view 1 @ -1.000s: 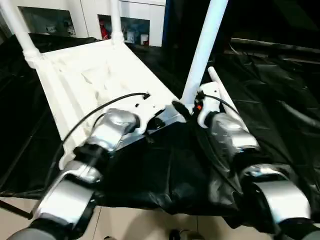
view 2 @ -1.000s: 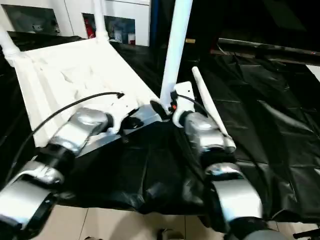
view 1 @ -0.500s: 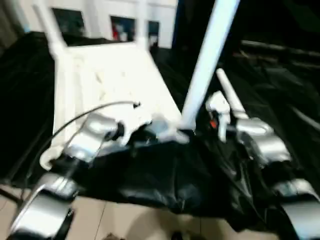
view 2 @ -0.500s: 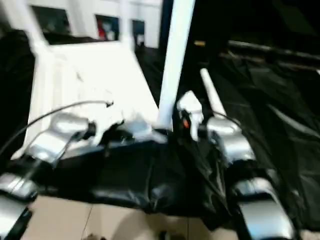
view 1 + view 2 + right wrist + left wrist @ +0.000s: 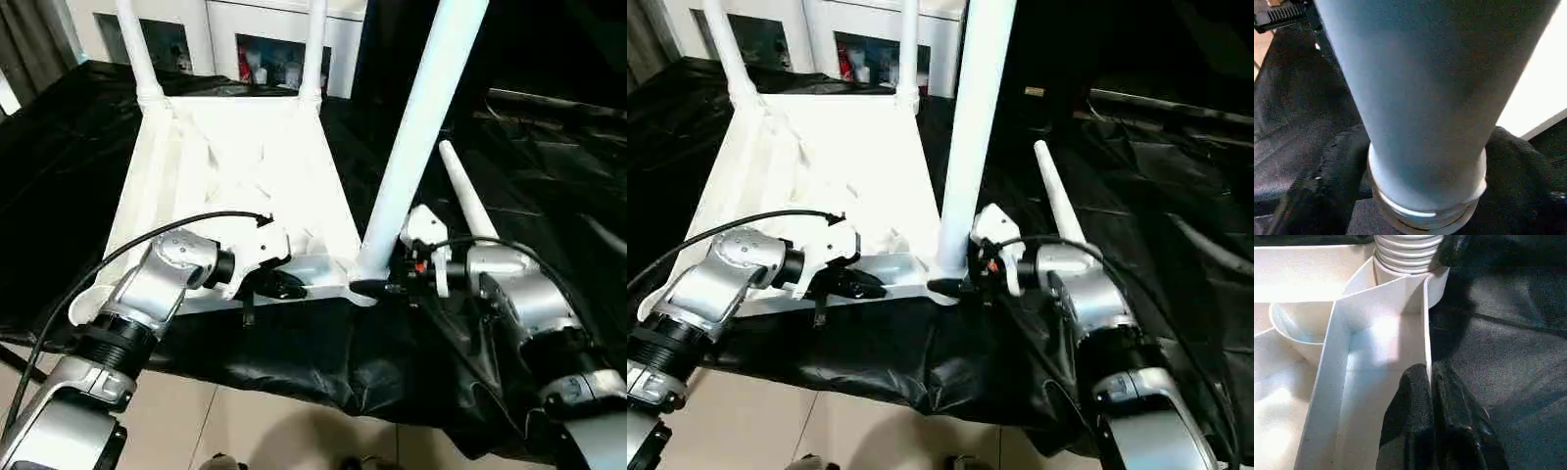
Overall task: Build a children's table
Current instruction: Rotate leg to tighten
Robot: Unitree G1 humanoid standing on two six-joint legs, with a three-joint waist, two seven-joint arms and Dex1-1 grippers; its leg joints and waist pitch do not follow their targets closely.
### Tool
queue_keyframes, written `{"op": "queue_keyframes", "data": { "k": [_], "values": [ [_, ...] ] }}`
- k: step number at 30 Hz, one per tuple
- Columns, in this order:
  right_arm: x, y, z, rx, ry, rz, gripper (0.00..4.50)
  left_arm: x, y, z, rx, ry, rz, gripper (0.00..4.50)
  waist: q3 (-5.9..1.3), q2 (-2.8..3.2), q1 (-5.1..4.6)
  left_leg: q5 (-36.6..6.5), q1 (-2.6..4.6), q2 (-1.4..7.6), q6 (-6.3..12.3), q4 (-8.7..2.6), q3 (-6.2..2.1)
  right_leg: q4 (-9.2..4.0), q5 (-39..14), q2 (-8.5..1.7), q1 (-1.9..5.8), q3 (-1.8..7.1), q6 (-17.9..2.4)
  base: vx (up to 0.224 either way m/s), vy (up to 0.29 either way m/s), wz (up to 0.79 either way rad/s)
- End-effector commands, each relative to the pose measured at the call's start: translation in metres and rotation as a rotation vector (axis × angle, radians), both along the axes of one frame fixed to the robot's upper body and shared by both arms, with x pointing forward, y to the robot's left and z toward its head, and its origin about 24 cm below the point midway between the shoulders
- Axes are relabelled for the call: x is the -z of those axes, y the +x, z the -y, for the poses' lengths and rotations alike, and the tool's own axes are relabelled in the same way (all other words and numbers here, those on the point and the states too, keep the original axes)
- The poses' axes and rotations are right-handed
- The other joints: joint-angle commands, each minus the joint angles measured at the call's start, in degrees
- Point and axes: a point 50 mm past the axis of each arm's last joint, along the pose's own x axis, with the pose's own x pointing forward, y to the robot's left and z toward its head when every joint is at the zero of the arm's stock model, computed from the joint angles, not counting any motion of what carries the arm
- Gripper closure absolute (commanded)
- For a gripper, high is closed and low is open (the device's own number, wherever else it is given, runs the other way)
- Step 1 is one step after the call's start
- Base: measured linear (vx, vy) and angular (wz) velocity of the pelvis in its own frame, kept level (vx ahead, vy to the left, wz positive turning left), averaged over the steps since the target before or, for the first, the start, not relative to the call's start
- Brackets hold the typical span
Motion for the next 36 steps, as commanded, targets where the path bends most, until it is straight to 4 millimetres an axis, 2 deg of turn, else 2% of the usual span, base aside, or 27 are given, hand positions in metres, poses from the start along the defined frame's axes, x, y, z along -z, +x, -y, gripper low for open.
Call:
{"op": "queue_keyframes", "data": {
  "k": [1, 7, 14, 16, 18, 19, 20, 21, 22, 23, 25, 26, 27, 30, 32, 34, 36],
  "values": [
    [-0.003, 0.000, -0.001, -0.005, -0.015, 0.015, 1.21, -0.013, -0.001, 0.013, 0.075, -0.057, 0.046, 4.50, -4.80, 0.79, 0.12, -4.57, 0.81, 1.20, 3.93, -3.57, -0.23, -2.22, 1.41, -2.53, 4.11, 1.53, -17.78, 0.000, 0.000, 0.00],
    [-0.001, -0.001, -0.001, -0.002, -0.004, 0.006, 1.66, -0.013, -0.001, 0.014, 0.075, -0.054, 0.043, 4.50, -4.86, 0.82, 0.21, -4.45, 0.74, 1.17, 4.11, -3.47, -0.26, -2.11, 1.67, -2.51, 4.25, 1.48, -17.98, 0.000, 0.000, 0.00],
    [0.005, -0.004, -0.004, 0.038, 0.040, -0.021, 1.73, -0.009, 0.002, 0.015, 0.021, -0.052, 0.036, 4.50, -4.93, 0.91, 0.23, -4.02, 0.73, 1.13, 4.13, -3.38, -0.26, -1.98, 2.79, -2.44, 4.29, 1.46, -18.27, 0.000, 0.000, 0.00],
    [0.015, -0.001, -0.006, 0.160, 0.064, -0.031, 1.74, -0.007, 0.010, 0.019, -0.061, -0.058, 0.065, 4.50, -4.89, 0.91, 0.18, -4.43, 0.77, 1.07, 3.98, -3.38, -0.25, -2.16, 2.12, -2.44, 4.15, 1.46, -18.16, 0.000, 0.000, 0.00],
    [0.023, 0.003, -0.007, 0.279, 0.085, -0.035, 1.74, -0.005, 0.016, 0.024, -0.124, -0.061, 0.082, 4.50, -4.87, 0.80, 0.00, -6.06, 0.81, 1.04, 2.60, -3.53, -0.45, -2.52, -0.99, -2.58, 4.18, 1.42, -17.50, 0.000, 0.000, 0.00],
    [0.023, 0.003, -0.007, 0.279, 0.085, -0.035, 1.74, -0.005, 0.016, 0.024, -0.124, -0.061, 0.082, 4.50, -4.81, 0.81, -0.07, -7.24, 0.82, 0.97, 1.92, -3.64, -0.53, -2.79, -3.56, -2.64, 4.20, 1.41, -16.77, 0.000, 0.000, 0.00],
    [0.027, 0.006, -0.008, 0.358, 0.100, -0.037, 1.74, -0.004, 0.019, 0.027, -0.156, -0.063, 0.095, 4.50, -4.89, 0.80, -0.12, -7.31, 0.79, 0.98, 1.62, -3.60, -0.54, -2.77, -3.98, -2.73, 4.25, 1.46, -16.52, 0.000, 0.000, 0.00],
    [0.031, 0.009, -0.010, 0.437, 0.116, -0.045, 1.74, -0.003, 0.022, 0.031, -0.187, -0.066, 0.105, 4.50, -4.83, 1.07, -0.33, -7.62, 0.70, 0.93, 1.24, -3.65, -0.57, -2.92, -4.79, -2.75, 4.12, 1.53, -16.07, 0.000, 0.000, 0.00],
    [0.036, 0.012, -0.012, 0.516, 0.134, -0.057, 1.74, -0.002, 0.024, 0.036, -0.214, -0.072, 0.108, 4.50, -4.75, 0.85, -0.55, -8.36, 0.71, 0.79, 0.75, -3.69, -0.51, -3.21, -6.49, -2.64, 4.06, 1.49, -15.47, 0.000, 0.000, 0.00],
    [0.039, 0.014, -0.015, 0.581, 0.145, -0.062, 1.74, -0.001, 0.026, 0.041, -0.238, -0.077, 0.109, 4.50, -4.76, 1.23, -0.51, -8.95, 0.82, 0.82, 0.27, -3.78, -0.66, -3.30, -7.61, -2.71, 4.08, 1.46, -15.17, 0.000, 0.000, 0.00],
    [0.045, 0.016, -0.024, 0.681, 0.162, -0.078, 1.74, 0.002, 0.029, 0.053, -0.275, -0.084, 0.109, 4.50, -4.67, 1.09, -0.88, -10.76, 0.78, 0.68, -0.61, -3.89, -0.73, -3.79, -11.10, -2.62, 4.00, 1.37, -14.10, 0.000, 0.000, 0.00],
    [0.048, 0.017, -0.030, 0.726, 0.165, -0.080, 1.74, 0.004, 0.030, 0.060, -0.295, -0.090, 0.107, 4.50, -4.65, 1.41, -0.97, -11.50, 0.89, 0.66, -1.00, -3.87, -0.74, -4.00, -12.68, -2.66, 3.77, 1.42, -13.42, 0.000, 0.000, 0.00],
    [0.053, 0.018, -0.044, 0.780, 0.154, -0.094, 1.74, 0.007, 0.032, 0.072, -0.321, -0.094, 0.108, 4.50, -4.60, 1.26, -1.28, -12.01, 0.81, 0.53, -1.17, -3.92, -0.76, -4.30, -13.87, -2.48, 3.66, 1.34, -12.78, 0.000, 0.000, 0.00],
    [0.055, 0.017, -0.058, 0.778, 0.169, -0.115, 1.74, 0.011, 0.031, 0.082, -0.319, -0.087, 0.114, 4.50, -4.66, 1.16, -1.34, -12.94, 0.70, 0.47, -0.86, -3.99, -0.90, -4.47, -15.58, -2.43, 3.80, 1.22, -11.97, 0.000, 0.000, 0.00],
    [0.052, 0.017, -0.067, 0.747, 0.204, -0.112, 1.74, 0.012, 0.031, 0.087, -0.317, -0.092, 0.117, 4.50, -4.72, 1.27, -1.27, -13.27, 0.60, 0.45, 0.11, -3.98, -0.86, -4.68, -16.07, -2.47, 3.71, 1.23, -11.29, 0.000, 0.000, 0.00],
    [0.048, 0.018, -0.068, 0.736, 0.241, -0.104, 1.04, 0.011, 0.030, 0.088, -0.309, -0.102, 0.120, 4.50, -4.85, 1.24, -1.23, -13.39, 0.57, 0.51, 0.58, -4.02, -0.88, -4.72, -16.21, -2.48, 3.67, 1.19, -11.15, 0.000, 0.000, 0.00],
    [0.044, 0.020, -0.067, 0.713, 0.246, -0.083, 0.99, 0.012, 0.030, 0.087, -0.295, -0.106, 0.119, 4.50, -4.96, 1.33, -1.28, -12.76, 0.43, 0.56, 1.16, -4.01, -0.89, -4.49, -14.33, -2.44, 3.74, 1.12, -11.79, 0.000, 0.000, 0.00]
  ]
}}
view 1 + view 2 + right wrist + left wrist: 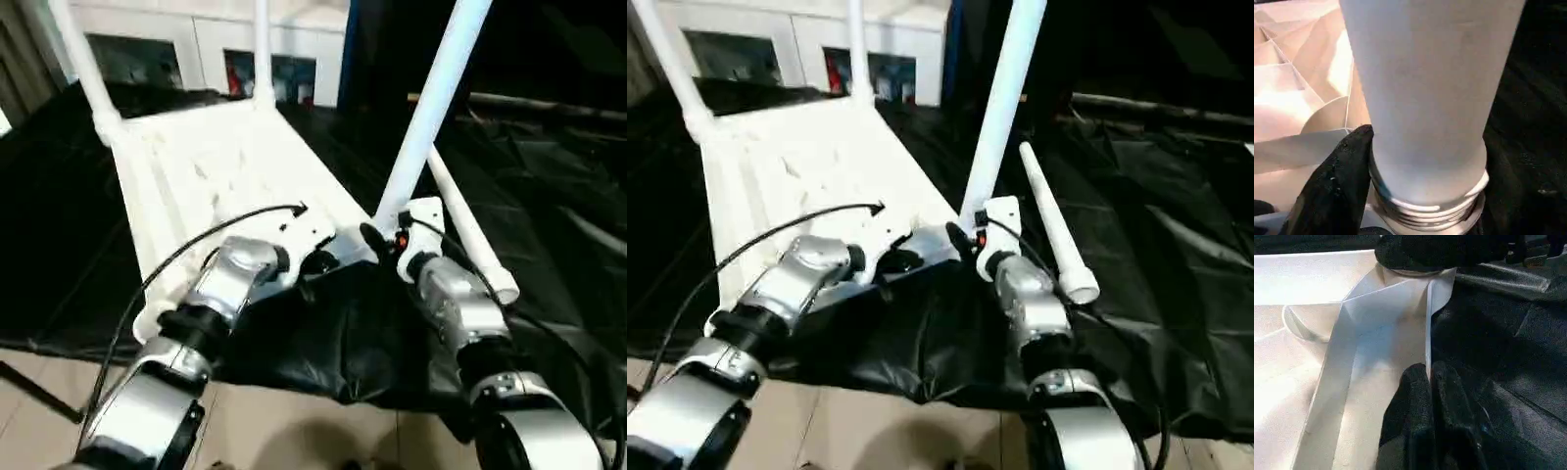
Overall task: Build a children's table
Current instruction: Rotate leg to tighten
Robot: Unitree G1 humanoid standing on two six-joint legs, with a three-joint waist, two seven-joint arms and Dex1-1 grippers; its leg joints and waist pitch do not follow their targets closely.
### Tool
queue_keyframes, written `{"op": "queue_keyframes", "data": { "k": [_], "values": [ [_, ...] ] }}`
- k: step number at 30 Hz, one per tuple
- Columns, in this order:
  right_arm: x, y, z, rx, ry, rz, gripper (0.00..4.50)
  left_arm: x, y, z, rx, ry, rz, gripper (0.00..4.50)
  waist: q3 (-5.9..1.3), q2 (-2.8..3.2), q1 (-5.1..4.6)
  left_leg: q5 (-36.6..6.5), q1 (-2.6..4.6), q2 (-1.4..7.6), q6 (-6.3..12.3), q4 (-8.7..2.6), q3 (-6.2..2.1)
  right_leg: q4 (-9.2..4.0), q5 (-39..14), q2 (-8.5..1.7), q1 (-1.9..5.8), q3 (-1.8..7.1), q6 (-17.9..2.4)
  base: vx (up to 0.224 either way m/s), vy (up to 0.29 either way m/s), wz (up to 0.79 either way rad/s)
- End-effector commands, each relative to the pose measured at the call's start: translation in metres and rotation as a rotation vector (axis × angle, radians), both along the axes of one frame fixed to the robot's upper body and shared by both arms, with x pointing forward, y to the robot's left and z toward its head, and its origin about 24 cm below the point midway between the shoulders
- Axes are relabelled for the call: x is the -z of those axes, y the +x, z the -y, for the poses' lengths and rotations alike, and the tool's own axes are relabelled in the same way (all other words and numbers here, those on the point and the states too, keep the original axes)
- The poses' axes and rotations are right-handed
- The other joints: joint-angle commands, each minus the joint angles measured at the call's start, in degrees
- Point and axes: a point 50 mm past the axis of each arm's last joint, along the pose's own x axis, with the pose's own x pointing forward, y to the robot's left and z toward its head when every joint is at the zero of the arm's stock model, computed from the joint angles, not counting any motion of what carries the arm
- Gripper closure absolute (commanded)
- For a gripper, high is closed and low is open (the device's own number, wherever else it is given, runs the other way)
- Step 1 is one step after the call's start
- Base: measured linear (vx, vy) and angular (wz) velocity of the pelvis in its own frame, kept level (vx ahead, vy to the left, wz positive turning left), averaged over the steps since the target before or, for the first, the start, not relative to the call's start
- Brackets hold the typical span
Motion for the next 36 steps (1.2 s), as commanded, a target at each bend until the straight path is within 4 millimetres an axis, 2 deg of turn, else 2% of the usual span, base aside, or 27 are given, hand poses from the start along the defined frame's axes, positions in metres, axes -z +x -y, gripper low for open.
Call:
{"op": "queue_keyframes", "data": {
  "k": [1, 4, 6, 8, 9, 10, 12, 13, 16, 19, 22, 29, 30, 34, 36],
  "values": [
    [0.004, -0.008, -0.038, -0.189, 0.033, -0.020, 0.91, -0.013, 0.000, 0.024, 0.079, -0.052, 0.064, 4.50, -4.19, 0.23, 0.21, -12.70, 0.23, 0.60, 1.74, -4.29, -0.60, -4.48, -14.87, -2.50, 3.49, 1.23, -11.53, 0.000, 0.000, 0.00],
    [-0.003, -0.007, -0.030, -0.262, -0.002, 0.021, 0.91, -0.012, -0.001, 0.016, 0.099, -0.049, 0.059, 4.50, -4.31, 0.34, 0.24, -11.97, 0.26, 0.65, 2.13, -4.23, -0.61, -4.28, -13.42, -2.51, 3.57, 1.22, -12.11, 0.000, 0.000, 0.00],
    [-0.006, -0.008, -0.027, -0.297, -0.001, 0.030, 0.91, -0.012, -0.002, 0.013, 0.111, -0.050, 0.057, 4.50, -4.34, 0.26, 0.29, -10.32, 0.02, 0.64, 3.18, -4.12, -0.53, -3.99, -10.57, -2.54, 3.80, 1.23, -12.95, 0.000, 0.000, 0.00],
    [-0.012, -0.011, -0.016, -0.398, -0.031, 0.057, 0.91, -0.012, -0.004, 0.005, 0.149, -0.053, 0.047, 4.50, -4.50, -0.01, 0.47, -9.08, 0.00, 0.66, 4.06, -3.97, -0.52, -3.78, -8.69, -2.58, 4.09, 1.19, -13.44, 0.000, 0.000, 0.00],
    [-0.015, -0.015, -0.009, -0.473, -0.066, 0.073, 0.91, -0.012, -0.008, 0.000, 0.191, -0.057, 0.040, 4.50, -4.47, 0.13, 0.47, -8.37, 0.03, 0.77, 4.77, -3.90, -0.39, -3.63, -7.13, -2.65, 3.91, 1.25, -14.06, 0.000, 0.000, 0.00],
    [-0.019, -0.019, 0.001, -0.552, -0.099, 0.080, 0.91, -0.013, -0.013, -0.008, 0.244, -0.056, 0.026, 4.50, -4.47, -0.02, 0.64, -8.09, -0.02, 0.86, 5.23, -3.90, -0.48, -3.54, -6.64, -2.67, 4.20, 1.12, -14.53, 0.000, 0.000, 0.00],
    [-0.023, -0.022, 0.009, -0.610, -0.112, 0.080, 0.91, -0.014, -0.018, -0.012, 0.308, -0.063, 0.021, 4.50, -4.45, 0.17, 0.70, -8.03, 0.04, 1.07, 6.21, -3.85, -0.40, -3.33, -5.35, -2.75, 4.01, 1.18, -15.26, 0.000, 0.000, 0.00],
    [-0.024, -0.023, 0.011, -0.623, -0.117, 0.080, 0.91, -0.014, -0.019, -0.014, 0.321, -0.064, 0.016, 4.50, -4.36, 0.28, 0.53, -8.59, 0.22, 1.15, 6.21, -3.86, -0.29, -3.47, -5.89, -2.69, 3.67, 1.13, -15.66, 0.000, 0.000, 0.00],
    [-0.031, -0.029, 0.026, -0.742, -0.168, 0.069, 0.91, -0.015, -0.031, -0.029, 0.425, -0.044, -0.033, 4.50, -4.24, 0.42, 0.86, -9.13, 0.42, 1.43, 5.58, -4.00, -0.33, -3.36, -6.94, -2.82, 3.67, 1.05, -16.12, 0.000, 0.000, 0.00],
    [-0.034, -0.031, 0.032, -0.787, -0.183, 0.056, 0.91, -0.015, -0.036, -0.037, 0.460, -0.028, -0.054, 4.50, -4.00, 0.54, 1.30, -10.93, 0.58, 1.49, 4.02, -4.18, -0.20, -3.61, -9.89, -2.73, 3.46, 0.98, -15.22, 0.000, 0.000, 0.00],
    [-0.035, -0.033, 0.036, -0.832, -0.206, 0.033, 0.91, -0.016, -0.039, -0.046, 0.470, -0.017, -0.065, 4.50, -4.09, 0.53, 1.59, -11.13, 0.65, 1.47, 2.76, -4.28, -0.34, -3.56, -10.93, -2.76, 3.53, 0.96, -14.37, 0.000, 0.000, 0.00],
    [-0.030, -0.037, 0.033, -0.872, -0.228, 0.010, 0.91, -0.017, -0.037, -0.051, 0.447, -0.006, -0.060, 4.50, -4.17, 0.25, 1.63, -9.60, 0.36, 1.26, 2.63, -4.14, -0.33, -3.51, -10.50, -2.85, 3.62, 0.97, -13.77, 0.000, 0.000, 0.00],
    [-0.030, -0.037, 0.032, -0.872, -0.217, 0.007, 1.15, -0.018, -0.037, -0.051, 0.448, -0.009, -0.061, 4.50, -4.18, 0.27, 1.64, -9.66, 0.37, 1.25, 2.60, -4.14, -0.34, -3.55, -10.76, -2.86, 3.61, 0.96, -13.68, 0.000, 0.000, 0.00],
    [-0.028, -0.038, 0.030, -0.876, -0.201, 0.001, 1.26, -0.019, -0.037, -0.049, 0.451, -0.015, -0.062, 4.50, -4.22, 0.43, 1.66, -9.56, 0.35, 1.28, 2.55, -4.15, -0.39, -3.48, -10.34, -2.83, 3.63, 0.93, -13.76, 0.000, 0.000, 0.00],
    [-0.027, -0.040, 0.030, -0.883, -0.196, -0.006, 1.59, -0.020, -0.037, -0.049, 0.451, -0.016, -0.064, 4.50, -4.24, 0.50, 1.68, -9.46, 0.35, 1.23, 2.47, -4.13, -0.39, -3.48, -9.98, -2.80, 3.68, 0.93, -13.82, 0.000, 0.000, 0.00]
  ]
}}
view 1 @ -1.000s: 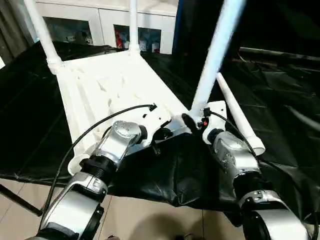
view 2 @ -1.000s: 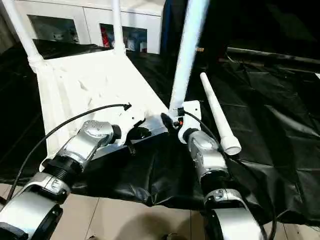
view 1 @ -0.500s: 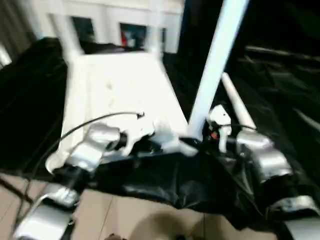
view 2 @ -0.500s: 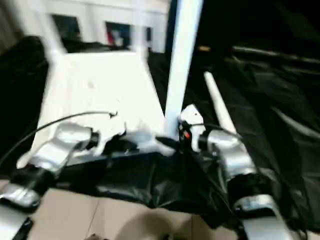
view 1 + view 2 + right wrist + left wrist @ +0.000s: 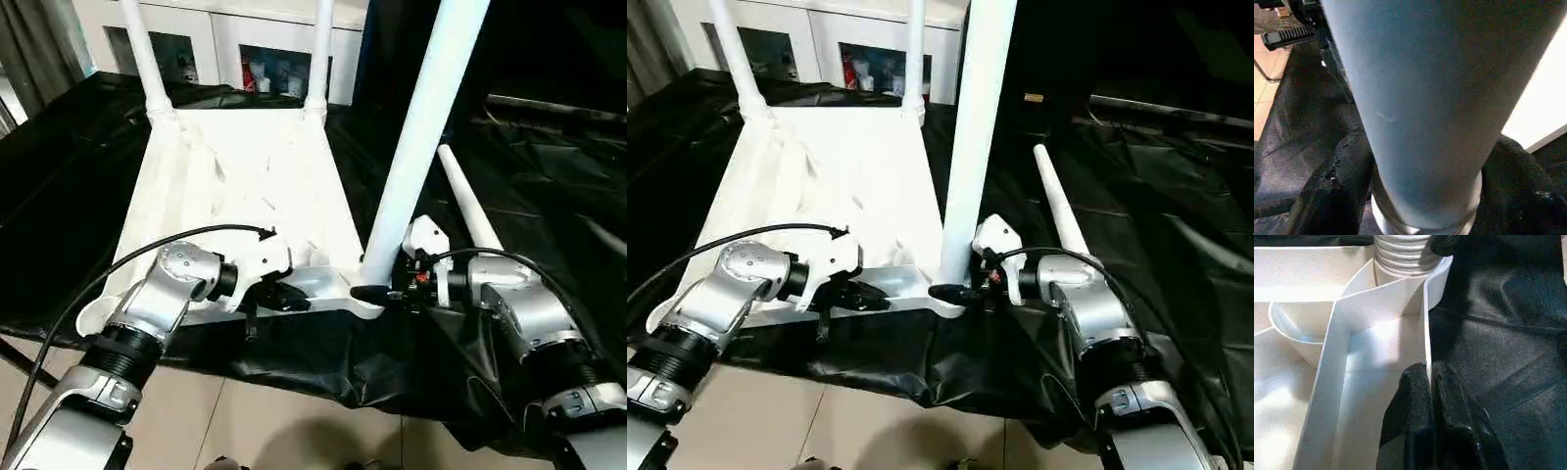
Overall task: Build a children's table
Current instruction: Rotate leg to tighten
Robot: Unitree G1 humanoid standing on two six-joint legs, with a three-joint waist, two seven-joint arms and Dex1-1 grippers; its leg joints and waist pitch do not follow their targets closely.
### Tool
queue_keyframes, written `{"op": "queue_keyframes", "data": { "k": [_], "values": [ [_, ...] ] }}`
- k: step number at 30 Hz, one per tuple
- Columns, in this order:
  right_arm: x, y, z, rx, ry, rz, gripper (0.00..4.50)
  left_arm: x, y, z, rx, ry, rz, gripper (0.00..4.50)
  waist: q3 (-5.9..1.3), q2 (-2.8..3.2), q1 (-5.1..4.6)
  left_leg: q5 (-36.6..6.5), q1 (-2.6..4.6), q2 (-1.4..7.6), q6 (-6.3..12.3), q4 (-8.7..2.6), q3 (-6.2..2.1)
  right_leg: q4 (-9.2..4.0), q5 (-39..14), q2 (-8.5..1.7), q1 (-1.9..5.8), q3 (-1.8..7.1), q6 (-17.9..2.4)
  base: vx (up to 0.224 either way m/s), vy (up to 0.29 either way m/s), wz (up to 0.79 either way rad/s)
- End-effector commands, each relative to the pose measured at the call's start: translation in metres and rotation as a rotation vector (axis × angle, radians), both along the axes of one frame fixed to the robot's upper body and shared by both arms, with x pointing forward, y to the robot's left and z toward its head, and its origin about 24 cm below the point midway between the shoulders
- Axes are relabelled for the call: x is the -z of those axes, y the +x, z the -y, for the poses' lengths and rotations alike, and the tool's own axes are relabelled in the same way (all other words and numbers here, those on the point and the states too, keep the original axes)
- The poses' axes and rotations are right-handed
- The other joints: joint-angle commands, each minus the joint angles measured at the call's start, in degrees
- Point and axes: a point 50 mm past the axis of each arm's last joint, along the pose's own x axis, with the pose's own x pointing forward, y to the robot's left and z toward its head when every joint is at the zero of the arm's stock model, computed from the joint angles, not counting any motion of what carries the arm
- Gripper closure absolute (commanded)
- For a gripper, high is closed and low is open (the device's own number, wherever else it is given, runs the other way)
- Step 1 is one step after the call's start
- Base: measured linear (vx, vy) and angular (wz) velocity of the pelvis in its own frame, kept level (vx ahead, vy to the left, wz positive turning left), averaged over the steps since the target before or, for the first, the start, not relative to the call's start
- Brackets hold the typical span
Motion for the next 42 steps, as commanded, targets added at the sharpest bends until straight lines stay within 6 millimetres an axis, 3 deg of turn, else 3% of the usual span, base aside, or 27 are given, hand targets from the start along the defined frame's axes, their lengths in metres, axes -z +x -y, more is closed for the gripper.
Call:
{"op": "queue_keyframes", "data": {
  "k": [1, 5, 8, 11, 12, 13, 15, 16, 18, 20, 23, 25, 29, 33, 42],
  "values": [
    [0.002, -0.003, 0.000, -0.006, -0.010, -0.012, 1.67, -0.011, -0.001, 0.011, 0.072, -0.040, 0.025, 4.50, -4.28, 0.39, 0.17, -9.53, 0.66, 1.04, 2.39, -3.98, -0.34, -3.41, -9.65, -2.58, 3.77, 1.68, -13.80, 0.000, 0.000, 0.00],
    [0.006, -0.006, 0.001, -0.001, -0.005, -0.032, 1.81, -0.011, -0.001, 0.011, 0.068, -0.041, 0.023, 4.50, -4.36, 0.44, 0.19, -9.13, 0.65, 1.01, 2.51, -3.93, -0.34, -3.33, -8.66, -2.55, 3.83, 1.65, -13.97, 0.000, 0.000, 0.00],
    [0.018, -0.005, 0.001, 0.128, 0.005, -0.045, 1.84, -0.011, 0.006, 0.016, 0.000, -0.059, 0.042, 4.50, -4.29, 0.48, 0.20, -9.34, 0.71, 0.99, 2.24, -3.95, -0.30, -3.40, -8.91, -2.60, 3.70, 1.69, -14.17, 0.000, 0.000, 0.00],
    [0.026, 0.000, 0.000, 0.267, 0.014, -0.043, 1.84, -0.010, 0.013, 0.023, -0.078, -0.066, 0.067, 4.50, -4.07, 0.40, -0.08, -11.80, 0.88, 0.82, 1.05, -4.09, -0.33, -4.04, -13.48, -2.59, 3.43, 1.68, -13.10, 0.000, 0.000, 0.00],
    [0.037, 0.009, -0.004, 0.505, 0.038, -0.059, 1.85, -0.009, 0.026, 0.037, -0.198, -0.078, 0.113, 4.50, -3.94, 0.46, -0.18, -12.66, 0.87, 0.67, 0.18, -4.18, -0.37, -4.50, -17.24, -2.61, 3.33, 1.69, -11.43, 0.000, 0.000, 0.00],
    [0.039, 0.010, -0.004, 0.534, 0.041, -0.061, 1.85, -0.009, 0.027, 0.040, -0.211, -0.080, 0.118, 4.50, -3.91, 0.43, -0.32, -13.95, 1.06, 0.60, -0.73, -4.27, -0.59, -4.86, -20.17, -2.65, 3.28, 1.53, -10.59, 0.000, 0.000, 0.00],
    [0.044, 0.015, -0.007, 0.669, 0.055, -0.076, 1.85, -0.009, 0.034, 0.050, -0.276, -0.089, 0.145, 4.50, -4.08, 0.50, -0.51, -13.82, 0.64, 0.43, -1.44, -4.33, -0.89, -4.91, -22.45, -2.79, 3.60, 1.41, -8.85, 0.000, 0.000, 0.00],
    [0.046, 0.016, -0.009, 0.711, 0.059, -0.080, 1.85, -0.010, 0.036, 0.055, -0.300, -0.094, 0.154, 4.50, -4.09, 0.29, -0.65, -13.91, 0.56, 0.39, -1.13, -4.29, -0.83, -5.10, -22.60, -2.72, 3.54, 1.37, -8.35, 0.000, 0.000, 0.00],
    [0.050, 0.019, -0.018, 0.800, 0.080, -0.101, 1.85, -0.010, 0.041, 0.069, -0.370, -0.110, 0.165, 4.50, -4.20, 0.46, -0.64, -13.96, 0.95, 0.28, -0.53, -4.06, -0.66, -5.31, -21.97, -2.56, 3.13, 1.38, -8.39, 0.000, 0.000, 0.00],
    [0.051, 0.023, -0.035, 0.861, 0.087, -0.120, 1.85, -0.010, 0.043, 0.085, -0.397, -0.114, 0.172, 4.50, -4.18, 0.74, -0.63, -13.39, 0.66, 0.18, -0.22, -4.15, -0.68, -5.31, -21.49, -2.52, 3.32, 1.30, -8.46, 0.000, 0.000, 0.00],
    [0.050, 0.024, -0.047, 0.841, 0.088, -0.115, 1.85, -0.009, 0.042, 0.091, -0.383, -0.107, 0.177, 4.50, -4.27, 0.79, -0.58, -13.66, 0.61, 0.23, -0.03, -4.25, -0.81, -5.33, -20.98, -2.52, 3.37, 1.12, -8.41, 0.000, 0.000, 0.00],
    [0.043, 0.025, -0.056, 0.775, 0.112, -0.068, 1.30, -0.008, 0.042, 0.091, -0.359, -0.098, 0.183, 4.50, -4.31, 0.73, -0.54, -13.31, 0.45, 0.33, 0.62, -4.30, -0.84, -5.01, -17.68, -2.48, 3.52, 1.11, -9.27, 0.000, 0.000, 0.00],
    [0.038, 0.027, -0.056, 0.733, 0.142, -0.050, 0.99, -0.006, 0.040, 0.085, -0.325, -0.081, 0.179, 4.50, -4.16, 0.73, -0.60, -14.59, 0.52, 0.33, 0.99, -4.39, -0.83, -5.11, -18.09, -2.51, 3.51, 1.08, -9.98, 0.000, 0.000, 0.00],
    [0.031, 0.028, -0.047, 0.646, 0.141, 0.006, 0.85, -0.004, 0.039, 0.073, -0.284, -0.071, 0.181, 4.50, -4.25, 0.68, -0.78, -14.28, 0.29, 0.32, 1.38, -4.38, -0.97, -5.10, -18.75, -2.67, 3.74, 1.10, -9.84, 0.000, 0.000, 0.00],
    [0.015, 0.007, -0.002, 0.188, 0.051, 0.028, 0.85, -0.006, 0.018, 0.037, -0.018, -0.093, 0.094, 4.50, -4.38, 0.74, -0.64, -10.92, 0.13, 0.87, 3.96, -4.15, -0.96, -3.86, -9.52, -2.72, 4.24, 1.15, -14.37, 0.000, 0.000, 0.00]
  ]
}}
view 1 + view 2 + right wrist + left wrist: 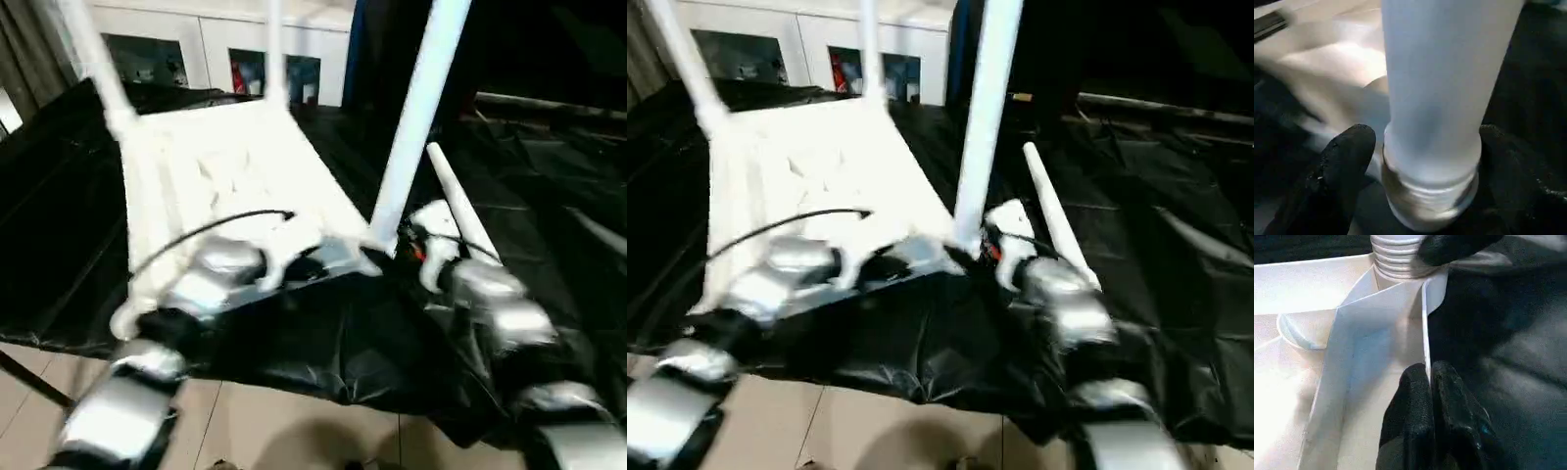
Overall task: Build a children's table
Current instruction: Rotate leg to tighten
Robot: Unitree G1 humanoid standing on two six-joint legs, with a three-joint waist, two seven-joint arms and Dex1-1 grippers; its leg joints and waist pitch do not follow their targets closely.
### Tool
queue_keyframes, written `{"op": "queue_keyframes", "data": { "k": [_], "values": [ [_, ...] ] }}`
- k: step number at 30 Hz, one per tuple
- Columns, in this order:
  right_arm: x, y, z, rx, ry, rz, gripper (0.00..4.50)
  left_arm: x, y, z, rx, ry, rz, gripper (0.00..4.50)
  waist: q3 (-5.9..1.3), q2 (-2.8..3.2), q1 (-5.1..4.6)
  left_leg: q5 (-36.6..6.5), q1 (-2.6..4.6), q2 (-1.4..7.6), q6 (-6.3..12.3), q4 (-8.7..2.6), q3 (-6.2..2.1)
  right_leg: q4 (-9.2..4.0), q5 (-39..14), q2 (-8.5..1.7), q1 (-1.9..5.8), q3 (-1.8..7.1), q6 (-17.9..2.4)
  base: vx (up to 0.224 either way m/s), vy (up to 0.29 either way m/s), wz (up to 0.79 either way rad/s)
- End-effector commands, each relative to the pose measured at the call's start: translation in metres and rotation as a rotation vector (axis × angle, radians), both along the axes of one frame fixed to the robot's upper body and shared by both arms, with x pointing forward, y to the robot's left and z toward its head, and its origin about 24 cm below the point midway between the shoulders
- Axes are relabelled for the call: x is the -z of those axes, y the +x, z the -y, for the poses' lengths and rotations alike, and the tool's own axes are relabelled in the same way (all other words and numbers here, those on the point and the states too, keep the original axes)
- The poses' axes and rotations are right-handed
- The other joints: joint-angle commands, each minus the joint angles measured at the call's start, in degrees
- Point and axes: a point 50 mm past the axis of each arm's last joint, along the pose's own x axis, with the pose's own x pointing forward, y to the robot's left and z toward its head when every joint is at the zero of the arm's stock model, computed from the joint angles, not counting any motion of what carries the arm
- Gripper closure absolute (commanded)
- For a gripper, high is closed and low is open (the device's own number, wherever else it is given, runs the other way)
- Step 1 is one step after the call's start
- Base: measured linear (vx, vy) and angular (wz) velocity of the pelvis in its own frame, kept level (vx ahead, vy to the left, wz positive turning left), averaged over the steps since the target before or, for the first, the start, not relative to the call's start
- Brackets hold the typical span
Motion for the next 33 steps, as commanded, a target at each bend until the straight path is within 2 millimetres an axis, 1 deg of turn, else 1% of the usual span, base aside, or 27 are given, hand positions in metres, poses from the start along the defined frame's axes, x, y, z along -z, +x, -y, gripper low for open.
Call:
{"op": "queue_keyframes", "data": {
  "k": [1, 3, 4, 5, 6, 8, 9, 11, 13, 14, 15, 16, 17, 18, 19, 23, 26, 27, 28, 29, 30, 31, 32, 33],
  "values": [
    [0.000, -0.008, -0.009, -0.156, -0.019, -0.016, 0.85, -0.012, -0.007, 0.014, 0.151, -0.053, 0.017, 4.50, -4.13, 0.43, 0.38, -11.12, 0.34, 0.98, 4.31, -3.96, -0.07, -3.78, -9.30, -2.68, 4.00, 1.67, -14.62, 0.000, 0.000, 0.00],
    [-0.001, -0.011, -0.003, -0.213, -0.057, -0.024, 0.85, -0.012, -0.011, 0.006, 0.182, -0.040, -0.007, 4.50, -4.15, 0.50, 0.58, -11.30, 0.49, 1.09, 4.10, -3.97, -0.02, -3.68, -9.33, -2.74, 3.97, 1.68, -15.05, 0.000, 0.000, 0.00],
    [-0.001, -0.011, -0.001, -0.224, -0.068, -0.026, 0.85, -0.011, -0.012, 0.004, 0.187, -0.036, -0.014, 4.50, -4.14, 0.47, 0.83, -11.08, 0.55, 1.16, 4.01, -3.97, 0.06, -3.66, -9.27, -2.72, 3.91, 1.70, -15.19, 0.000, 0.000, 0.00],
    [-0.001, -0.011, -0.001, -0.224, -0.068, -0.026, 0.85, -0.011, -0.012, 0.004, 0.187, -0.036, -0.014, 4.50, -4.14, 0.47, 0.83, -11.08, 0.55, 1.16, 4.01, -3.97, 0.06, -3.66, -9.27, -2.72, 3.91, 1.70, -15.19, 0.000, 0.000, 0.00],
    [-0.002, -0.012, 0.000, -0.232, -0.073, -0.029, 0.85, -0.011, -0.013, 0.002, 0.192, -0.034, -0.017, 4.50, -4.12, 0.59, 1.25, -10.99, 0.72, 1.24, 3.73, -3.92, 0.20, -3.56, -8.71, -2.69, 3.75, 1.76, -15.42, 0.000, 0.000, 0.00],
    [-0.002, -0.012, 0.000, -0.240, -0.065, -0.035, 0.85, -0.012, -0.014, -0.001, 0.193, -0.032, -0.020, 4.50, -4.04, 0.52, 1.43, -11.50, 0.65, 1.22, 3.27, -4.03, 0.19, -3.58, -9.72, -2.75, 3.86, 1.76, -15.09, 0.000, 0.000, 0.00],
    [-0.003, -0.013, 0.000, -0.250, -0.055, -0.043, 0.85, -0.011, -0.015, -0.003, 0.195, -0.031, -0.024, 4.50, -3.98, 0.51, 1.45, -11.92, 0.63, 1.16, 2.89, -4.10, 0.17, -3.74, -11.09, -2.77, 3.84, 1.77, -14.41, 0.000, 0.000, 0.00],
    [-0.003, -0.013, 0.000, -0.257, -0.054, -0.047, 0.85, -0.011, -0.015, -0.004, 0.197, -0.030, -0.027, 4.50, -4.01, 0.50, 1.45, -12.12, 0.66, 1.15, 2.77, -4.08, 0.17, -3.77, -11.48, -2.77, 3.85, 1.77, -14.22, 0.000, 0.000, 0.00],
    [-0.001, -0.015, -0.001, -0.280, -0.057, -0.057, 1.09, -0.011, -0.017, -0.007, 0.201, -0.027, -0.034, 4.50, -4.01, 0.49, 1.42, -11.76, 0.57, 1.14, 2.53, -4.10, 0.13, -3.74, -11.74, -2.81, 3.86, 1.81, -13.79, 0.000, 0.000, 0.00],
    [-0.001, -0.016, -0.002, -0.283, -0.055, -0.061, 1.09, -0.010, -0.017, -0.007, 0.200, -0.026, -0.035, 4.50, -4.01, 0.50, 1.44, -11.74, 0.63, 1.12, 2.53, -4.08, 0.16, -3.79, -11.76, -2.79, 3.79, 1.81, -13.79, 0.000, 0.000, 0.00],
    [0.000, -0.016, -0.002, -0.287, -0.053, -0.062, 1.27, -0.011, -0.017, -0.007, 0.201, -0.025, -0.036, 4.50, -4.07, 0.07, 1.39, -11.57, 0.59, 1.15, 2.60, -4.06, 0.19, -3.78, -11.61, -2.79, 3.82, 1.80, -13.82, 0.000, 0.000, 0.00],
    [0.000, -0.016, -0.003, -0.288, -0.050, -0.063, 1.36, -0.011, -0.018, -0.008, 0.201, -0.026, -0.036, 4.50, -4.04, 0.30, 1.45, -11.39, 0.59, 1.13, 2.60, -4.07, 0.15, -3.73, -11.83, -2.80, 3.80, 1.82, -13.75, 0.000, 0.000, 0.00],
    [0.000, -0.016, -0.003, -0.290, -0.048, -0.064, 1.36, -0.011, -0.018, -0.008, 0.201, -0.027, -0.037, 4.50, -4.04, 0.30, 1.45, -11.39, 0.59, 1.13, 2.60, -4.07, 0.15, -3.73, -11.83, -2.80, 3.80, 1.82, -13.75, 0.000, 0.000, 0.00],
    [0.000, -0.017, -0.003, -0.292, -0.043, -0.066, 1.54, -0.011, -0.018, -0.008, 0.200, -0.027, -0.037, 4.50, -4.02, 0.31, 1.43, -11.43, 0.59, 1.17, 2.55, -4.10, 0.12, -3.75, -12.24, -2.86, 3.80, 1.82, -13.63, 0.000, 0.000, 0.00],
    [0.000, -0.017, -0.003, -0.293, -0.040, -0.068, 1.61, -0.011, -0.018, -0.008, 0.200, -0.028, -0.037, 4.50, -4.04, 0.31, 1.41, -11.34, 0.61, 1.15, 2.59, -4.07, 0.15, -3.75, -12.13, -2.79, 3.74, 1.82, -13.56, 0.000, 0.000, 0.00],
    [0.004, -0.020, -0.004, -0.270, -0.012, -0.086, 1.72, -0.011, -0.017, -0.006, 0.181, -0.045, -0.036, 4.50, -4.03, 0.31, 1.52, -10.73, 0.55, 1.09, 2.77, -4.06, 0.16, -3.72, -11.52, -2.75, 3.84, 1.84, -13.34, 0.000, 0.000, 0.00],
    [0.009, -0.020, -0.005, -0.211, 0.005, -0.092, 1.74, -0.011, -0.014, -0.003, 0.143, -0.057, -0.027, 4.50, -4.04, 0.25, 1.44, -10.95, 0.55, 1.06, 2.63, -4.05, 0.18, -3.75, -11.84, -2.77, 3.76, 1.85, -13.47, 0.000, 0.000, 0.00],
    [0.015, -0.015, -0.006, -0.096, 0.015, -0.091, 1.74, -0.010, -0.009, 0.002, 0.083, -0.064, -0.006, 4.50, -3.96, 0.22, 1.37, -11.58, 0.54, 0.98, 2.31, -4.08, 0.13, -3.96, -13.53, -2.83, 3.71, 1.84, -12.98, 0.000, 0.000, 0.00],
    [0.017, -0.014, -0.006, -0.070, 0.014, -0.090, 1.74, -0.010, -0.008, 0.003, 0.072, -0.064, -0.002, 4.50, -3.81, 0.20, 1.21, -12.65, 0.65, 0.89, 1.66, -4.18, 0.09, -4.35, -16.15, -2.84, 3.56, 1.83, -12.23, 0.000, 0.000, 0.00],
    [0.019, -0.012, -0.007, -0.018, 0.012, -0.090, 1.75, -0.010, -0.005, 0.005, 0.049, -0.063, 0.008, 4.50, -3.81, 0.20, 1.21, -12.65, 0.65, 0.89, 1.66, -4.18, 0.09, -4.35, -16.15, -2.84, 3.56, 1.83, -12.23, 0.000, 0.000, 0.00],
    [0.028, -0.006, -0.008, 0.143, 0.012, -0.104, 1.75, -0.008, 0.002, 0.013, -0.026, -0.054, 0.036, 4.50, -3.71, 0.29, 0.93, -13.81, 0.75, 0.71, 0.86, -4.23, 0.06, -4.80, -20.04, -2.82, 3.28, 1.83, -10.72, 0.000, 0.000, 0.00],
    [0.032, -0.002, -0.009, 0.244, 0.005, -0.107, 1.75, -0.007, 0.005, 0.018, -0.057, -0.051, 0.048, 4.50, -3.68, 0.23, 0.74, -14.85, 0.84, 0.64, -0.03, -4.32, -0.12, -5.05, -23.07, -2.82, 3.27, 1.71, -9.59, 0.000, 0.000, 0.00],
    [0.035, 0.001, -0.010, 0.345, 0.020, -0.125, 1.75, -0.007, 0.008, 0.025, -0.089, -0.048, 0.060, 4.50, -3.71, 0.15, 0.60, -14.71, 0.75, 0.55, -0.37, -4.33, -0.17, -5.09, -24.01, -2.77, 3.29, 1.65, -9.00, 0.000, 0.000, 0.00],
    [0.037, 0.005, -0.015, 0.451, 0.043, -0.147, 1.75, -0.006, 0.011, 0.035, -0.126, -0.049, 0.068, 4.50, -3.62, 0.18, 0.39, -15.39, 0.88, 0.45, -0.83, -4.33, -0.21, -5.44, -26.38, -2.80, 3.05, 1.62, -7.92, 0.000, 0.000, 0.00]
  ]
}}
